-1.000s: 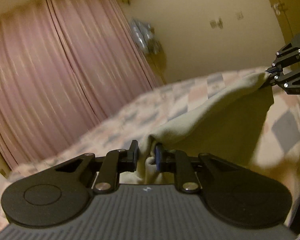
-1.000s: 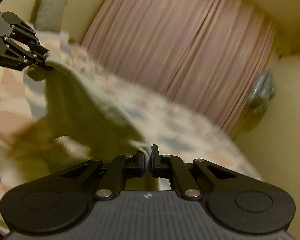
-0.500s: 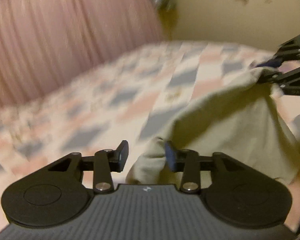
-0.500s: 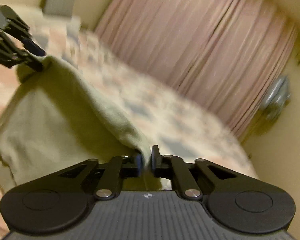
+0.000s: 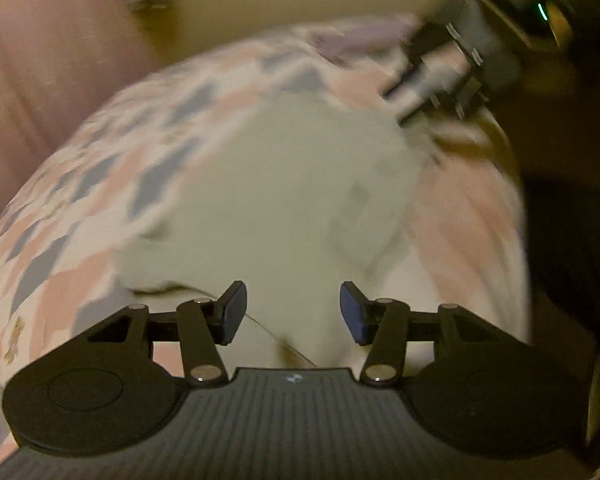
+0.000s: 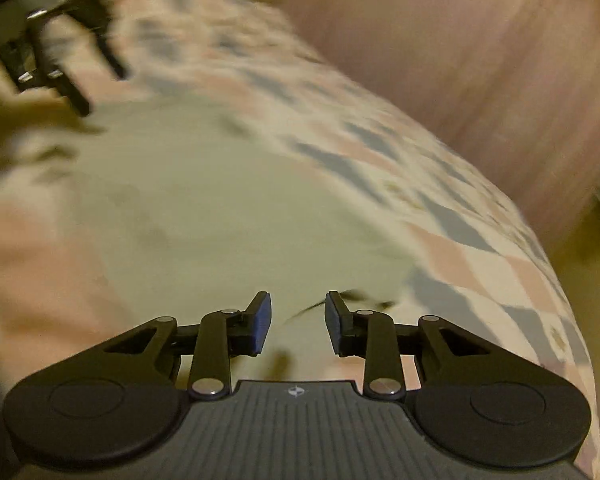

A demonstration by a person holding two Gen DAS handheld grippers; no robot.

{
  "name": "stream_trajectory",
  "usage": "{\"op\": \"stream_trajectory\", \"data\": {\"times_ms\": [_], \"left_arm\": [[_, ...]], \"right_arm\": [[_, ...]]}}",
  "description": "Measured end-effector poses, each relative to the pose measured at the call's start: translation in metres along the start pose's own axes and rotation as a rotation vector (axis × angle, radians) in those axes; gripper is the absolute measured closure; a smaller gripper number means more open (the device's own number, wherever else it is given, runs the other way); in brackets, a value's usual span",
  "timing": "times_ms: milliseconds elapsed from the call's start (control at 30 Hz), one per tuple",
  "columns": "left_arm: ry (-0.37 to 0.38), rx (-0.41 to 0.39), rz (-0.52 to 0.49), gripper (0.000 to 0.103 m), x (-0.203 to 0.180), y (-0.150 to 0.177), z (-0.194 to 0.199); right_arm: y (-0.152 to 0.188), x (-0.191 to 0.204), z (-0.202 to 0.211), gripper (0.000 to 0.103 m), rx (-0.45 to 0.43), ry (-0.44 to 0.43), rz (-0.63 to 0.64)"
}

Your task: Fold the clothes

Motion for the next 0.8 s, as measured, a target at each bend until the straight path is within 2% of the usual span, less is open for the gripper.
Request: {"op": "stream_trajectory", "data": {"times_ms": [67,133,267,367,600,800], "left_arm": [[-0.023,0.046,-0.132,0.056,-0.018,0.013,-0.005],[-0.054,0.08,-0.239,0.057,-0.03,0.023,-0.013],[-0.083,0.088,-0.329,0.069,-0.035,0.026,-0.028],[-0.067,0.085,-0.337,0.076,-0.033,0.021,-0.033],[-0.048,0.084,-0.322,0.081,-0.034,0.015,-0.023],[-0.075,0.075,-0.289,0.085,-0.027,0.013,-0.023]], "right_arm": [[0.007,0.025,0.005,0.071,0.013,-0.016,0.081],[0.013,0.045,0.011,0.064,0.03,-0.018,0.15],[0.02,0.056,0.006,0.059,0.053,-0.009,0.21],[0.025,0.062,0.002,0.059,0.069,-0.002,0.251],[0.023,0.064,0.006,0.066,0.065,-0.009,0.272],[0.022,0.055,0.0,0.067,0.084,0.029,0.29]]}}
Point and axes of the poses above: each gripper's, at about its wrist camera, not at the fingertips, and z roughly against the way its jaws point, x to its left, y to its underside, the point moved 9 cm from there along -z, roughly the way its jaws point, and after that the axes turned 4 degrees about -y, right-handed, at the moved point
